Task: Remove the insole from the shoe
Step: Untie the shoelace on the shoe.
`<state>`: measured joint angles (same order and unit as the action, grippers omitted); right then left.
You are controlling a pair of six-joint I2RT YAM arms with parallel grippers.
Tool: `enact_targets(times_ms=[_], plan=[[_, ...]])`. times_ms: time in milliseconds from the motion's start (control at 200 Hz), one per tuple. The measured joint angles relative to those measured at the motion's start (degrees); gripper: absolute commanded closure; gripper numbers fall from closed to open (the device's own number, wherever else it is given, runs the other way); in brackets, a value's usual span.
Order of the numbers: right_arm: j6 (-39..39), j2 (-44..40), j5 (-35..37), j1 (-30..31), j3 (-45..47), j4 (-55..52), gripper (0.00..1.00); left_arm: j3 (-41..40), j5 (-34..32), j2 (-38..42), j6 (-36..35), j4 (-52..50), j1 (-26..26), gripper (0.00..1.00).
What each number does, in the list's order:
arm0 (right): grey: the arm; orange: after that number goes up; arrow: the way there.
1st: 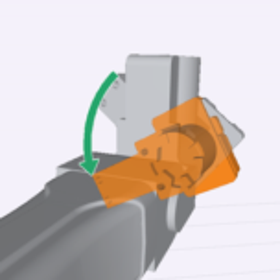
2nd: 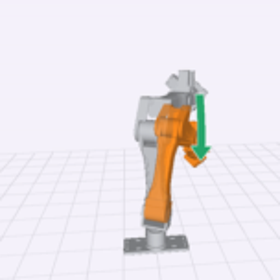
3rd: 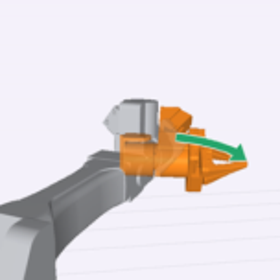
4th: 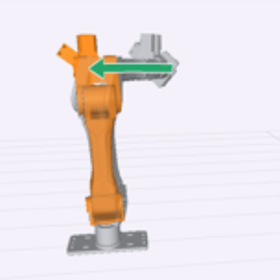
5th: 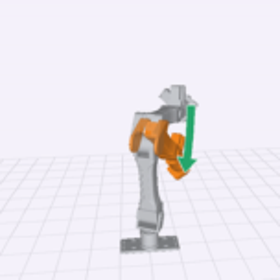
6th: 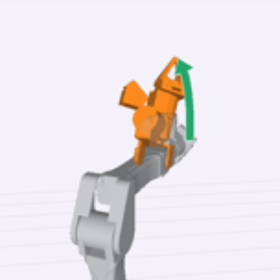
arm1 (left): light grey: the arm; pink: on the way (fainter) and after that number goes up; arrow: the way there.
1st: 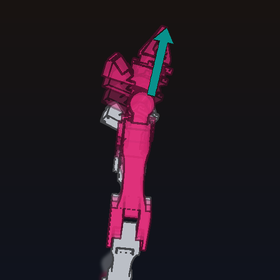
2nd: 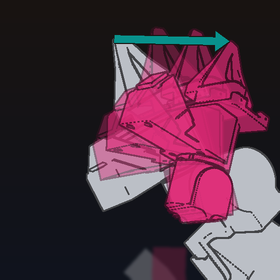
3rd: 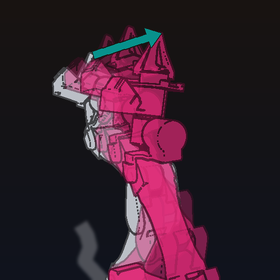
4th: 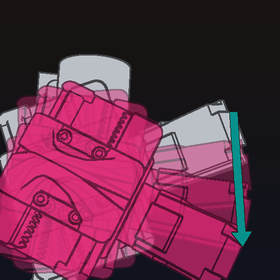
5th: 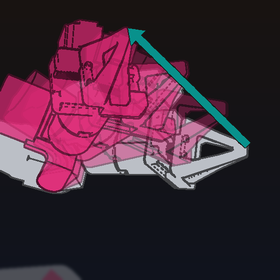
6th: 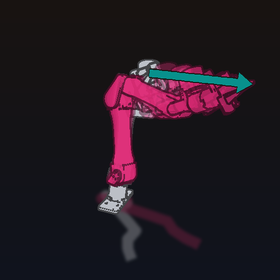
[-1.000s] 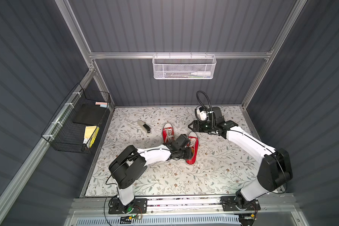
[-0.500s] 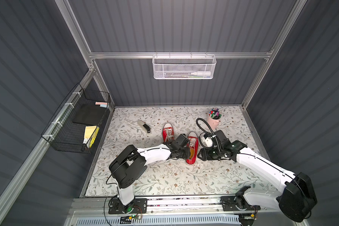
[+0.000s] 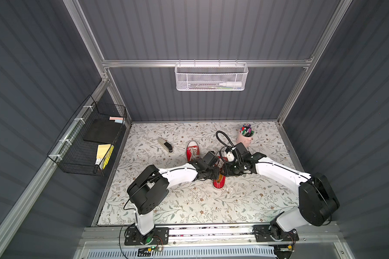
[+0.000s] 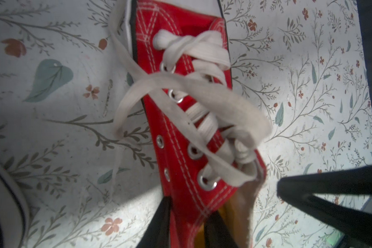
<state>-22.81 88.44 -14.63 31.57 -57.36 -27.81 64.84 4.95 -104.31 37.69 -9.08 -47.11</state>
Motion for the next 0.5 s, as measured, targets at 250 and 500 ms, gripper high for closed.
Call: enact_targets(times_ms=[250,500], plan=[[0.2,2.6,3.2,0.0,-0.1,0.3,0.86,0.0,-0.5,0.0,0.6,0.0,0.0,0.85],[1.7,2.4,7.3,-1.3,-0.9,-1.7,1.0,-1.4,-1.6,0.7,3.3,1.9,-0.1,0.95]])
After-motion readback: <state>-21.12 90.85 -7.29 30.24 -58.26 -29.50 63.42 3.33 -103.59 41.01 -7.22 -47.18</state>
